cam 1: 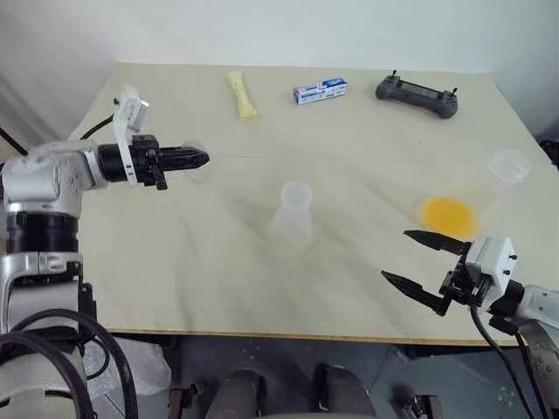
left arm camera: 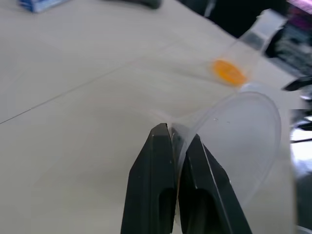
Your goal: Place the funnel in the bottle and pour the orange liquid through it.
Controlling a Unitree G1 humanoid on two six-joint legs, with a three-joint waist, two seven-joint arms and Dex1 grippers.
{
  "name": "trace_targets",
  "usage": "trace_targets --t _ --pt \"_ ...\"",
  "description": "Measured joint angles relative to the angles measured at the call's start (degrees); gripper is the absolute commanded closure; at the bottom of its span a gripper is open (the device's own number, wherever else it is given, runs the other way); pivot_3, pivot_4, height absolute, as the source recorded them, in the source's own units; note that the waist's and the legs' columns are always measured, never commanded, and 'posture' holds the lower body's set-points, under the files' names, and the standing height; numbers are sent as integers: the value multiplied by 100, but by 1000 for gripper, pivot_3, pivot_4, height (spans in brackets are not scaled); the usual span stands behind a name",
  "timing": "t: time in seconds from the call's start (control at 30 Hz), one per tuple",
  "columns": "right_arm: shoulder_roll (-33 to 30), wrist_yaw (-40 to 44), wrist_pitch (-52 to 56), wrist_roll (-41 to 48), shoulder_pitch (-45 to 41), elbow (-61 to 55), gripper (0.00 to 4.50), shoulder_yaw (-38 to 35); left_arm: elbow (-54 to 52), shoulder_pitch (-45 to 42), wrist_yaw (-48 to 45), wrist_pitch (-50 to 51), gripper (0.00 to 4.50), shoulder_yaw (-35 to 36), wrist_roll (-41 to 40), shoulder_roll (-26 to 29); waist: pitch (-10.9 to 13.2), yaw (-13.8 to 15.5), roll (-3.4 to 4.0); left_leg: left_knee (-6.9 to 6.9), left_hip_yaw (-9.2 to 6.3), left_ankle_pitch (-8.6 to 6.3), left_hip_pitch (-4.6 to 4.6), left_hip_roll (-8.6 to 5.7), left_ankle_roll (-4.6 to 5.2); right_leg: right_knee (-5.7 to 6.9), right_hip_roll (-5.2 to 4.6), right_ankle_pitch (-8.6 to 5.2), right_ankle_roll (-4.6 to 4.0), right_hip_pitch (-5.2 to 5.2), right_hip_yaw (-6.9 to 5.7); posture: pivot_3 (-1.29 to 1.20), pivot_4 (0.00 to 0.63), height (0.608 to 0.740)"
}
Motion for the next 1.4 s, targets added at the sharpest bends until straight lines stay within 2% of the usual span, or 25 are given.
trace_targets --t 0.13,0.27,0.37,0.47,0.63,1.0,1.4 --pt "-46 135 6 51 -58 -1 0 9 610 -594 -703 69 4463 -480 111 0 1 -1 -1 0 4 0 -1 1 0 2 1 0 0 -3 1 0 150 740" --pt "-46 191 63 167 -372 -9 0 105 1191 -1139 -1375 -250 4463 -1153 580 -41 2 -2 -3 3 11 1 -22 1 1 10 3 0 0 -30 6 0 150 740" --pt "-45 192 108 225 -509 -9 0 148 1621 -1524 -1436 -475 4463 -1621 961 -107 2 -1 -3 13 9 2 -61 0 4 19 2 0 0 -62 5 0 150 740" --pt "-30 182 111 222 -627 -7 0 255 2076 -1902 -1437 -617 4463 -2022 984 -243 8 12 -13 16 2 3 -69 -2 5 21 -1 0 0 -64 1 0 150 740" --pt "155 82 110 218 -647 -96 0 522 2428 -2645 -1437 -821 4463 -2781 580 -508 17 5 -28 21 -5 3 -75 -11 6 21 -11 1 2 -64 -1 0 150 740" --pt "156 37 73 262 -686 -83 0 423 2461 -2922 -1437 -930 4463 -4199 -719 -511 18 6 -28 23 -5 4 -74 -7 6 25 -7 1 1 -66 2 0 150 740" --pt "156 -63 112 470 -804 -161 0 312 2365 -3404 -1437 -1089 4463 -5005 -1519 -525 18 2 -28 23 -3 4 -74 -9 8 25 -8 1 1 -66 3 0 150 740"
